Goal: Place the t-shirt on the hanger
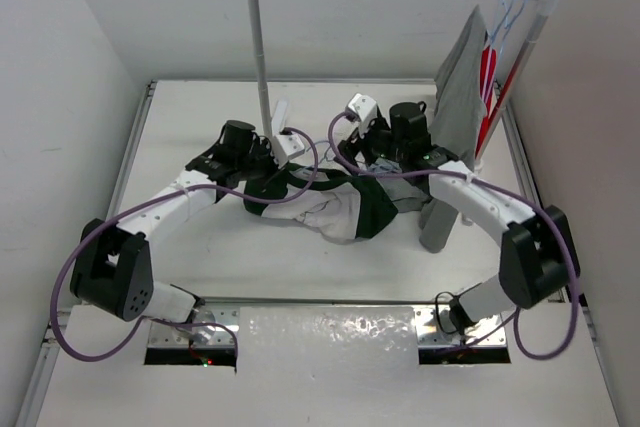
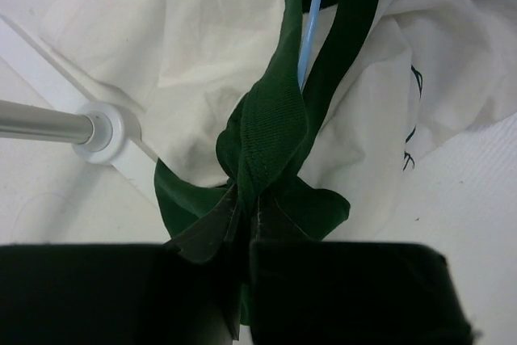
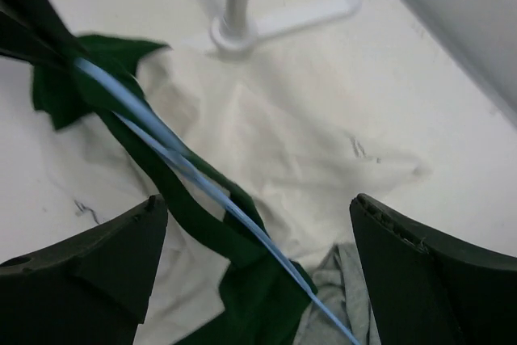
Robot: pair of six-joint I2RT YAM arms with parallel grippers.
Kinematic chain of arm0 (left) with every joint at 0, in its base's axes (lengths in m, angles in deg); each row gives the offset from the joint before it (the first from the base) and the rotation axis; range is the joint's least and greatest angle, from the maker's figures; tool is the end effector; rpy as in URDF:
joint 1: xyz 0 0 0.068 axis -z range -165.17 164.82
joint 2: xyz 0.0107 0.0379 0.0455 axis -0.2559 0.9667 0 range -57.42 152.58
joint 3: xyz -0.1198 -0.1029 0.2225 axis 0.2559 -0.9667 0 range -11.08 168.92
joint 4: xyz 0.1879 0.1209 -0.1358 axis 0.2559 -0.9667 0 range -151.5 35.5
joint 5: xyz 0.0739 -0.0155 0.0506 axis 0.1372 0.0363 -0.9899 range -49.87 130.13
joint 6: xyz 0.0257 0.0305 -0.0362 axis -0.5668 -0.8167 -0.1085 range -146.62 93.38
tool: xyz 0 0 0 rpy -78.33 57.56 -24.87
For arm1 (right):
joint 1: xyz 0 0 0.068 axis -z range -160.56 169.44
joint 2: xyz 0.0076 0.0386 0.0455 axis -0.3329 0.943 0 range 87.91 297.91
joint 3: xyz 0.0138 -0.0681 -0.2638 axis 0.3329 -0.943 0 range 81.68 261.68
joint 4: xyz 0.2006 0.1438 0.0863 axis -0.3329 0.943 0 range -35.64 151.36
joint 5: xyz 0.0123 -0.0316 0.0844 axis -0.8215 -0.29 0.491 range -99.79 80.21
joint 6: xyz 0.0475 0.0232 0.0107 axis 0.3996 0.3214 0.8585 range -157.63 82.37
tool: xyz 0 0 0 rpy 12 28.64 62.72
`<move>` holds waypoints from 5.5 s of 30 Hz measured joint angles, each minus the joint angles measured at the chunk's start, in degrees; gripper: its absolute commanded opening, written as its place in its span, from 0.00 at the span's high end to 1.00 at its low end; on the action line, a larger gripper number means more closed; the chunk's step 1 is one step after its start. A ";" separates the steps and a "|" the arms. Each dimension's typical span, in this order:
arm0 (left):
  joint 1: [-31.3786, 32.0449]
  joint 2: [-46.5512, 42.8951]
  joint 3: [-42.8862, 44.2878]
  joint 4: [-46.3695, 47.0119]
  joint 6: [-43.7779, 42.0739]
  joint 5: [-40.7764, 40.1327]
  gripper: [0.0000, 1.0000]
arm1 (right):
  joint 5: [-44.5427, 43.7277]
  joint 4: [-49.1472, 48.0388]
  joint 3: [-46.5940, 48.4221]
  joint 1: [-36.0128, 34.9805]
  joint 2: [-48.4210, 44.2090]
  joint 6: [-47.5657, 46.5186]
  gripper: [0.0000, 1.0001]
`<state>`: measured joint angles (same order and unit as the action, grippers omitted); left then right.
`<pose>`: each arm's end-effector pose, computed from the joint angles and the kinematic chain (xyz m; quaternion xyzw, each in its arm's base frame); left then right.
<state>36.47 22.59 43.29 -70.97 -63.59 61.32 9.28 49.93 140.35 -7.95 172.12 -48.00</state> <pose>0.2747 -0.1228 0.2498 0.5048 0.7468 -0.1134 0.4178 0.2973 0.1672 0.2859 -0.3518 0.7392 0.2176 0.5315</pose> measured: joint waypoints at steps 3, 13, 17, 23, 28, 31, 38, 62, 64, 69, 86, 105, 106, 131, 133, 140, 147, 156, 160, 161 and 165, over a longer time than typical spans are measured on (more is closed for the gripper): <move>0.00 0.00 0.00 0.35 0.11 0.35 1.00 | 4.26 0.66 0.17 3.34 4.61 -1.01 0.11; 0.00 0.81 0.02 0.37 -0.09 3.43 1.00 | 11.26 8.92 10.21 2.82 19.87 -4.96 0.63; 0.00 0.92 0.07 0.09 -0.55 7.41 1.00 | 11.54 7.67 8.87 2.67 20.96 -4.94 1.00; 0.39 1.97 0.90 1.53 0.09 10.75 1.00 | 10.97 5.60 3.26 0.66 18.21 -4.98 1.00; 1.18 4.55 3.52 2.14 0.09 10.10 0.97 | 7.32 2.40 -2.71 -2.36 11.23 -6.16 1.00; 1.25 6.49 6.62 0.66 -0.72 9.81 0.89 | 4.44 -0.22 -6.16 -3.26 6.80 -6.49 1.00; 1.27 8.04 11.30 -3.48 -5.14 11.15 0.76 | 1.62 -5.90 -12.61 -5.14 -1.09 -7.69 1.00; 1.09 12.20 8.96 1.11 -15.91 18.78 0.84 | 3.26 -17.38 -13.77 -5.31 5.27 -0.92 1.00; 0.90 13.22 9.05 1.29 -15.96 19.87 0.84 | 3.08 -17.33 -13.77 -5.16 5.81 -0.92 1.00; 0.76 15.39 10.36 0.72 -16.85 22.01 0.75 | 2.75 -16.81 -13.53 -4.90 6.64 -0.98 1.00; 1.16 14.40 11.43 -1.79 -17.70 23.98 1.00 | 3.28 -16.50 -12.04 -4.90 7.45 -1.20 1.00; 2.64 3.48 7.80 2.67 11.43 1.77 1.00 | -32.11 -18.29 -15.52 -5.40 -7.15 29.35 0.32; 2.64 3.45 7.41 2.89 12.24 1.77 1.00 | -31.98 -19.21 -16.20 -5.46 -6.82 32.02 0.33; 2.62 0.28 3.78 6.01 18.05 1.55 1.00 | -26.27 -25.94 -14.62 -5.70 22.49 59.56 0.77; 2.29 0.07 3.78 6.01 18.05 1.27 1.00 | -25.86 -27.10 -16.48 -5.70 21.88 60.02 1.00; -3.50 -2.01 3.80 3.41 15.78 8.98 1.00 | -24.00 -29.88 -23.23 -0.22 14.29 61.44 1.00; -3.65 -2.67 3.78 -5.11 4.33 16.22 1.00 | -24.13 -27.80 -23.41 6.27 9.44 58.29 1.00; -3.67 -4.31 2.05 -10.88 -8.57 15.02 1.00 | -25.83 -22.01 -22.58 7.76 3.08 52.65 1.00; -3.78 -4.85 2.08 -12.50 -12.52 15.54 1.00 | -26.56 -18.73 -20.83 7.76 1.81 46.36 1.00; -3.78 -4.90 2.08 -12.61 -13.11 15.50 1.00 | -26.40 -18.18 -20.44 7.76 1.70 44.24 1.00; -3.78 -4.92 2.08 -12.28 -13.64 15.37 1.00 | -26.45 -15.63 -18.43 7.23 1.66 33.97 1.00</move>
<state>32.69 17.67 45.37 -83.26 -77.23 76.68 -17.17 34.31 121.93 -0.72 173.78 -14.04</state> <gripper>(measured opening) 0.040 0.009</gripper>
